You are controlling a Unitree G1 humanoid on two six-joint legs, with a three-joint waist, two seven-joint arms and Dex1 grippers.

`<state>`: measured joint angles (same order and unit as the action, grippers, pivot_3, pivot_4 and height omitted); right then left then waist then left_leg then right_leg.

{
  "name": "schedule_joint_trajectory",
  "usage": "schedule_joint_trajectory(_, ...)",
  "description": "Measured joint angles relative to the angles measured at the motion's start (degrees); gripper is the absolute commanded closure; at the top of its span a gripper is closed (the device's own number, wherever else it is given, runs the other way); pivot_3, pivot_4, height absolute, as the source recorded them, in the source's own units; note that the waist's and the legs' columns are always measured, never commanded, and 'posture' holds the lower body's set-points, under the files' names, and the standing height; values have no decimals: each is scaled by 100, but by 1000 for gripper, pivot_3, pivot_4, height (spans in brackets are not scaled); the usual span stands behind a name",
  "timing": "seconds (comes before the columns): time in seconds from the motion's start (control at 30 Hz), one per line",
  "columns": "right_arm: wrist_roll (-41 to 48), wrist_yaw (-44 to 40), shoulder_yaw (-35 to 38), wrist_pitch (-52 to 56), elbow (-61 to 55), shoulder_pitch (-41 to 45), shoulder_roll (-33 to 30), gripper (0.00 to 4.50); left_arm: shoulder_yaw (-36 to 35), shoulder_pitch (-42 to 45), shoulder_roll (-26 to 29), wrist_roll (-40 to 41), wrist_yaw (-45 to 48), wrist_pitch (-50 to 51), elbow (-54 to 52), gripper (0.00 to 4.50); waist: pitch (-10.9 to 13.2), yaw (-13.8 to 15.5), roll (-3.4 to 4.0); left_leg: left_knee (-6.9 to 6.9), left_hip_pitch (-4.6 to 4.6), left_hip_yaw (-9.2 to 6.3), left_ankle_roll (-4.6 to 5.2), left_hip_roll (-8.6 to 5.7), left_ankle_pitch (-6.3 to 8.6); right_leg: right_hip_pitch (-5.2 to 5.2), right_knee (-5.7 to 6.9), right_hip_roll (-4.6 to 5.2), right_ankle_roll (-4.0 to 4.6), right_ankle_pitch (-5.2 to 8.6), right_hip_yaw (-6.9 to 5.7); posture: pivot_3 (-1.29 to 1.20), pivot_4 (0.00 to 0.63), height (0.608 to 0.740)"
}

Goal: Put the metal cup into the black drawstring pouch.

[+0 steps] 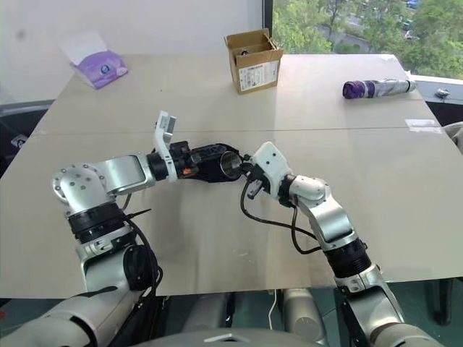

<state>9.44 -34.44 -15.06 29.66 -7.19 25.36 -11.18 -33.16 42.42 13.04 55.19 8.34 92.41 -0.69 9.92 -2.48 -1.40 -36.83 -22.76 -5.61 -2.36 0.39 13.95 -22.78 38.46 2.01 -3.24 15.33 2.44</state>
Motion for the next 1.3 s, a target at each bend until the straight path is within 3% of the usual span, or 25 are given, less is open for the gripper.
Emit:
schedule_joint_trajectory(0.07,327,-8,103,435,-238,-116,107,3583,4,-3,-2,49,-39,0,14,4500,0,10,0,-1,-2,0,0,-2,0,0,-1,2,0,0,1,0,150,740)
schedule_joint_trajectory(0.2,1005,234,523,1428,-636,-165,414,1841,157,-6,5,68,-85,0,14,4500,0,22,0,-3,-3,-1,0,-5,0,1,-1,4,0,0,1,0,150,740)
schedule_joint_trajectory(0.43,2028,645,1343,2507,-965,-52,720,1841,399,-114,53,53,53,0,-28,4500,0,25,0,-2,-3,-1,1,-5,0,1,-1,3,0,0,-1,0,150,740)
schedule_joint_trajectory(1.3,2338,1099,1168,2904,-487,206,998,1841,440,-185,141,32,295,0,-78,4500,0,13,0,0,-3,2,2,-5,1,0,-4,2,0,0,0,0,150,740)
